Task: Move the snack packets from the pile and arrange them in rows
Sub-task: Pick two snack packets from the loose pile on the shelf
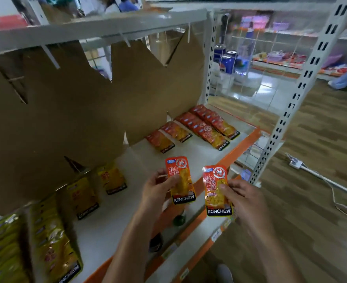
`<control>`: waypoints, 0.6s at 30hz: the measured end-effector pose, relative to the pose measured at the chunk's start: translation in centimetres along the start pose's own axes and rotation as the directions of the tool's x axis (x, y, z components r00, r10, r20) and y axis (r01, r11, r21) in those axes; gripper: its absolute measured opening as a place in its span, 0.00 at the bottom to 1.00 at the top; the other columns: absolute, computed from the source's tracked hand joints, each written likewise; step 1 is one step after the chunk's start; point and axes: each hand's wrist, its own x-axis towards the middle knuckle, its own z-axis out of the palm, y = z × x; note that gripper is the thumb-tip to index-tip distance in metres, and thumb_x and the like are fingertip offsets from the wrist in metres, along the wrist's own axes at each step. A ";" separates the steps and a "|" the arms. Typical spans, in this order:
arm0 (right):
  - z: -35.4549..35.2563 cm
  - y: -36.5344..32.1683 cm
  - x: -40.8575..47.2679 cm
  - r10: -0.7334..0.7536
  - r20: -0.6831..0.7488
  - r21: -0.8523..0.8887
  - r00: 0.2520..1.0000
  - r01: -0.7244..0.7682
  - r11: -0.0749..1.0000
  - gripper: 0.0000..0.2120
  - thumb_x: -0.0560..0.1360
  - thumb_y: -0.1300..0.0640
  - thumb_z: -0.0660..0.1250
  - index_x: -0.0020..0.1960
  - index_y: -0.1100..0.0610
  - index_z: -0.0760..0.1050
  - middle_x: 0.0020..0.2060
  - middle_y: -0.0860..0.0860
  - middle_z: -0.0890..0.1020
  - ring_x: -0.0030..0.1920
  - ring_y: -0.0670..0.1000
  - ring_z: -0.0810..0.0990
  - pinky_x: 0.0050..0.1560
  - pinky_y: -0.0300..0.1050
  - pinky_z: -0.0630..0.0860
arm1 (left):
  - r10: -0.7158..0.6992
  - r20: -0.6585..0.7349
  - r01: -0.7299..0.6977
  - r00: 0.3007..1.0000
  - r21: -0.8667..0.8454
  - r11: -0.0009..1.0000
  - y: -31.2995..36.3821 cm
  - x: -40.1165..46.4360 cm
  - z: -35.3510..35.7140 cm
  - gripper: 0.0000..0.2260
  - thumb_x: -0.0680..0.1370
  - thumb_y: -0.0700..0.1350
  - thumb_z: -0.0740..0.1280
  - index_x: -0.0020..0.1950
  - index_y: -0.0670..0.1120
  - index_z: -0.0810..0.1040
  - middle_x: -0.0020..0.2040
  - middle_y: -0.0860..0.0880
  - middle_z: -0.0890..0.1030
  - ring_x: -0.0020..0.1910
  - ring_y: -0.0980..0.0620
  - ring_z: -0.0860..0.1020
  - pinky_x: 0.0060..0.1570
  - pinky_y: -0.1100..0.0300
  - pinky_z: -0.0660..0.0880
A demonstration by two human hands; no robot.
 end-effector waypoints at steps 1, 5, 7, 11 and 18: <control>-0.3 -0.4 1.5 -0.014 0.023 -0.026 1.000 0.015 1.000 0.03 0.75 0.56 0.73 0.48 0.54 0.81 0.41 0.50 0.87 0.41 0.50 0.86 0.45 0.50 0.81 | 0.003 -0.039 -0.004 0.999 -0.018 1.000 0.1 0.7 0.7 0.16 0.74 0.39 0.74 0.60 0.40 0.77 0.54 0.40 0.84 0.48 0.44 0.84 0.44 0.54 0.80; -2.1 -1.5 7.6 -0.048 0.116 -0.144 0.992 0.065 0.988 0.02 0.77 0.57 0.71 0.46 0.52 0.81 0.37 0.46 0.86 0.38 0.45 0.85 0.41 0.43 0.80 | 0.016 -0.165 -0.026 0.986 -0.062 0.998 0.0 3.1 4.1 0.12 0.75 0.40 0.73 0.57 0.41 0.78 0.51 0.42 0.84 0.47 0.45 0.83 0.48 0.51 0.79; -2.9 -2.1 10.1 -0.059 0.168 -0.192 0.984 0.091 0.977 0.03 0.78 0.58 0.69 0.46 0.55 0.81 0.36 0.44 0.85 0.35 0.41 0.83 0.35 0.34 0.77 | 0.021 -0.220 -0.039 0.975 -0.075 0.996 0.0 3.8 5.5 0.08 0.76 0.39 0.72 0.53 0.42 0.79 0.46 0.44 0.84 0.40 0.49 0.83 0.41 0.55 0.79; -3.1 -3.2 13.9 -0.052 0.273 -0.250 0.960 0.124 0.960 0.06 0.79 0.56 0.67 0.46 0.55 0.81 0.37 0.45 0.84 0.33 0.38 0.81 0.29 0.29 0.71 | 0.022 -0.313 -0.066 0.950 -0.133 0.989 0.3 4.7 7.2 0.04 0.77 0.39 0.71 0.51 0.44 0.79 0.44 0.47 0.84 0.39 0.51 0.83 0.37 0.58 0.79; -1.2 -3.6 18.4 -0.032 0.379 -0.298 0.925 0.155 0.942 0.04 0.79 0.52 0.66 0.50 0.51 0.79 0.44 0.47 0.83 0.45 0.47 0.82 0.43 0.46 0.79 | -0.053 -0.465 -0.072 0.884 -0.246 0.967 0.2 5.6 7.2 0.03 0.77 0.38 0.71 0.49 0.44 0.81 0.40 0.48 0.86 0.35 0.54 0.84 0.35 0.61 0.79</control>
